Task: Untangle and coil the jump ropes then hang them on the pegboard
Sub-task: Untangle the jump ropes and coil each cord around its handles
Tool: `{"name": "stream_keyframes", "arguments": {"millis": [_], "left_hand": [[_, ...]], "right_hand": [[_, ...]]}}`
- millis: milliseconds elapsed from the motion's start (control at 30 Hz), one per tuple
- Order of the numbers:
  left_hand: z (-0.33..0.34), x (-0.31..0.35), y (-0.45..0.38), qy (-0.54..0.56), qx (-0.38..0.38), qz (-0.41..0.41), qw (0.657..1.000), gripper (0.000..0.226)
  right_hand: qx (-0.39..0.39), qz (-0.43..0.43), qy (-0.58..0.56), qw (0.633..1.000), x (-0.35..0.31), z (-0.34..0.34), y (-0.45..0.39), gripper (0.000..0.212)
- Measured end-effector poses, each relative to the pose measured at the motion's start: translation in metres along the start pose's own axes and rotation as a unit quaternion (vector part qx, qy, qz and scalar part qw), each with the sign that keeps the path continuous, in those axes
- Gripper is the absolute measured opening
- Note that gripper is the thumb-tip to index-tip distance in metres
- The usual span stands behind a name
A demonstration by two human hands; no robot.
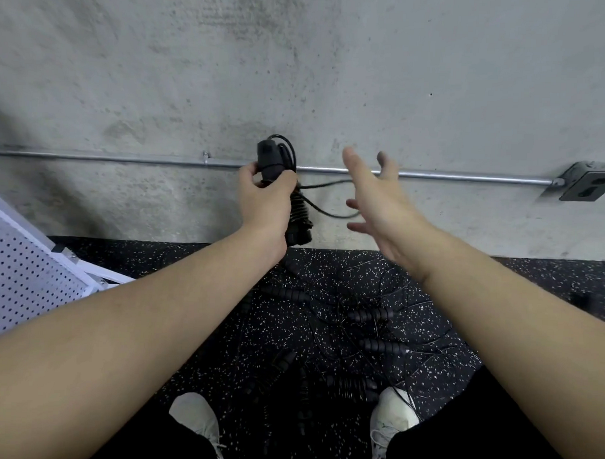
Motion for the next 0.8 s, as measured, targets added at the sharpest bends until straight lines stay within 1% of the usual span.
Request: {"name": "stream_keyframes", "arguments": {"millis": [67, 167, 233, 300, 400, 433, 500, 567, 600, 700, 800], "left_hand": [[-0.006, 0.005, -0.001, 0.023, 0.025, 0.018, 0.999, 0.038], [-0.014, 0.017, -0.001, 0.012, 0.058, 0.076, 0.995, 0.037], [-0.014, 0.023, -0.001, -0.015, 0.053, 0.112, 0.992, 0.038], [-0.009, 0.030, 0.002, -0.061, 0.033, 0.158, 0.985, 0.037], [0.001, 0.039, 0.011, -0.127, -0.004, 0.221, 0.967, 0.038], [0.004, 0.040, 0.015, -0.146, -0.016, 0.236, 0.961, 0.039], [0.011, 0.040, 0.020, -0.172, -0.045, 0.252, 0.951, 0.041], [0.016, 0.036, 0.020, -0.179, -0.072, 0.247, 0.950, 0.040], [0.018, 0.034, 0.020, -0.178, -0.077, 0.241, 0.951, 0.040], [0.021, 0.026, 0.017, -0.154, -0.083, 0.207, 0.963, 0.038], [0.022, 0.020, 0.015, -0.133, -0.087, 0.168, 0.973, 0.039]], "right_hand": [[0.011, 0.072, -0.066, 0.995, 0.016, 0.004, 0.006, 0.082], [-0.028, 0.174, -0.190, 0.966, 0.034, 0.026, 0.018, 0.073], [-0.044, 0.202, -0.239, 0.949, 0.036, 0.036, 0.022, 0.077], [-0.041, 0.205, -0.254, 0.944, 0.035, 0.038, 0.022, 0.076], [-0.034, 0.205, -0.250, 0.946, 0.034, 0.035, 0.019, 0.056], [-0.035, 0.207, -0.249, 0.945, 0.035, 0.035, 0.018, 0.051], [-0.026, 0.203, -0.256, 0.945, 0.038, 0.034, 0.016, 0.050], [0.005, 0.171, -0.278, 0.945, 0.037, 0.029, 0.009, 0.041], [0.026, 0.143, -0.285, 0.947, 0.034, 0.024, 0.006, 0.035], [0.086, 0.061, -0.296, 0.949, 0.021, 0.010, -0.002, 0.026], [0.098, 0.010, -0.310, 0.946, 0.011, 0.007, -0.006, 0.008]]}}
Point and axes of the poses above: each hand's wrist, its own y-axis away from the middle knuckle, its own z-axis out of the palm, x = y × z, the point moved 10 cm from there along -y, towards the middle knuckle, and after that the axes turned 8 degrees about -z, right-handed, at the moved point
